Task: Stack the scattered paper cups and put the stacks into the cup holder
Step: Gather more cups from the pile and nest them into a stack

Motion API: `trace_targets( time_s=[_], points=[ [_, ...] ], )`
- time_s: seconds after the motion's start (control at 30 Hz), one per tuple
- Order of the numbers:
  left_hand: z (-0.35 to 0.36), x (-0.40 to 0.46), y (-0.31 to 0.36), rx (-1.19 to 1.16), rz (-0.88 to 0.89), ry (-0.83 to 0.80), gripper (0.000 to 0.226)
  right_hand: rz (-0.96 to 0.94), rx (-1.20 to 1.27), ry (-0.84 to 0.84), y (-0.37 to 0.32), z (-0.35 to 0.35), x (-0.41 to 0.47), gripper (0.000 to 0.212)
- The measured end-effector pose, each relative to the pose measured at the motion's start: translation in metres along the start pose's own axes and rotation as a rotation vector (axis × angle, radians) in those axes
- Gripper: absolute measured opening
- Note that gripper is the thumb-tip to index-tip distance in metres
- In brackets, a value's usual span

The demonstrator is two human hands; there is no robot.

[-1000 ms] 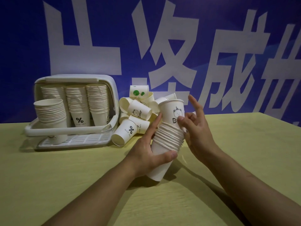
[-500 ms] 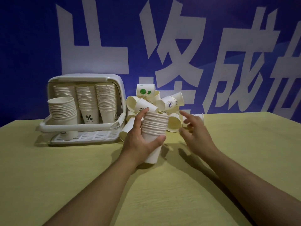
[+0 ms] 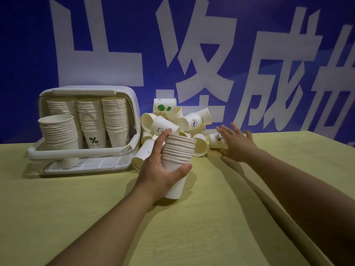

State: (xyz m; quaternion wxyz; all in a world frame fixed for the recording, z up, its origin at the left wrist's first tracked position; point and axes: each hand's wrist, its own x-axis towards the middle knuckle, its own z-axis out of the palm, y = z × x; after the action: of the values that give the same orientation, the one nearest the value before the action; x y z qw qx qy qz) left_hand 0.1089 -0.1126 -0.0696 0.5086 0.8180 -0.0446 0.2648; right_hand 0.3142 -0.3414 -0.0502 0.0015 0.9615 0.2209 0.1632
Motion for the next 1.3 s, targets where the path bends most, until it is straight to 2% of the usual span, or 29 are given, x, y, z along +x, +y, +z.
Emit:
trace_targets(
  time_s=[0.13,0.3,0.43,0.5,0.63,0.7,0.8,0.87,0.97,1.03,1.1,1.23,1.3],
  points=[
    [0.0,0.001,-0.002,-0.001,0.005,0.011,0.091,-0.015,-0.047,-0.047,0.007,-0.008,0.021,0.087],
    [0.0,0.0,-0.001,-0.01,0.017,0.002,0.092,-0.064,-0.239,-0.029,0.005,-0.009,0.023,0.077],
    [-0.002,-0.003,0.004,-0.026,0.01,-0.024,0.093,-0.048,-0.222,-0.016,0.01,-0.007,0.013,0.075],
    [-0.003,-0.004,0.007,-0.034,-0.007,-0.052,0.092,0.001,-0.079,0.058,0.006,-0.012,0.006,0.067],
    [-0.003,-0.007,0.014,-0.069,-0.011,-0.144,0.084,0.109,0.702,0.385,-0.024,-0.04,-0.018,0.077],
    [-0.002,-0.008,0.014,-0.084,-0.004,-0.186,0.085,0.097,0.991,0.485,-0.047,-0.057,-0.036,0.072],
    [0.0,-0.008,0.016,-0.084,-0.006,-0.272,0.091,0.107,1.354,0.524,-0.079,-0.065,-0.066,0.059],
    [0.0,-0.009,0.017,-0.088,-0.016,-0.299,0.096,0.111,1.53,0.466,-0.096,-0.066,-0.083,0.054],
    [0.0,-0.01,0.016,-0.101,-0.013,-0.295,0.103,0.044,1.63,0.369,-0.11,-0.064,-0.093,0.032],
    [0.001,-0.011,0.013,-0.107,-0.008,-0.248,0.106,0.049,1.672,0.372,-0.114,-0.064,-0.095,0.014],
    [0.001,-0.01,0.012,-0.106,-0.001,-0.214,0.105,0.093,1.678,0.39,-0.116,-0.065,-0.093,0.006],
    [0.002,-0.01,0.011,-0.108,-0.006,-0.212,0.098,0.094,1.689,0.267,-0.112,-0.063,-0.09,0.05],
    [0.002,-0.01,0.01,-0.117,-0.015,-0.189,0.097,0.061,1.631,0.24,-0.111,-0.061,-0.092,0.049]
  ],
)
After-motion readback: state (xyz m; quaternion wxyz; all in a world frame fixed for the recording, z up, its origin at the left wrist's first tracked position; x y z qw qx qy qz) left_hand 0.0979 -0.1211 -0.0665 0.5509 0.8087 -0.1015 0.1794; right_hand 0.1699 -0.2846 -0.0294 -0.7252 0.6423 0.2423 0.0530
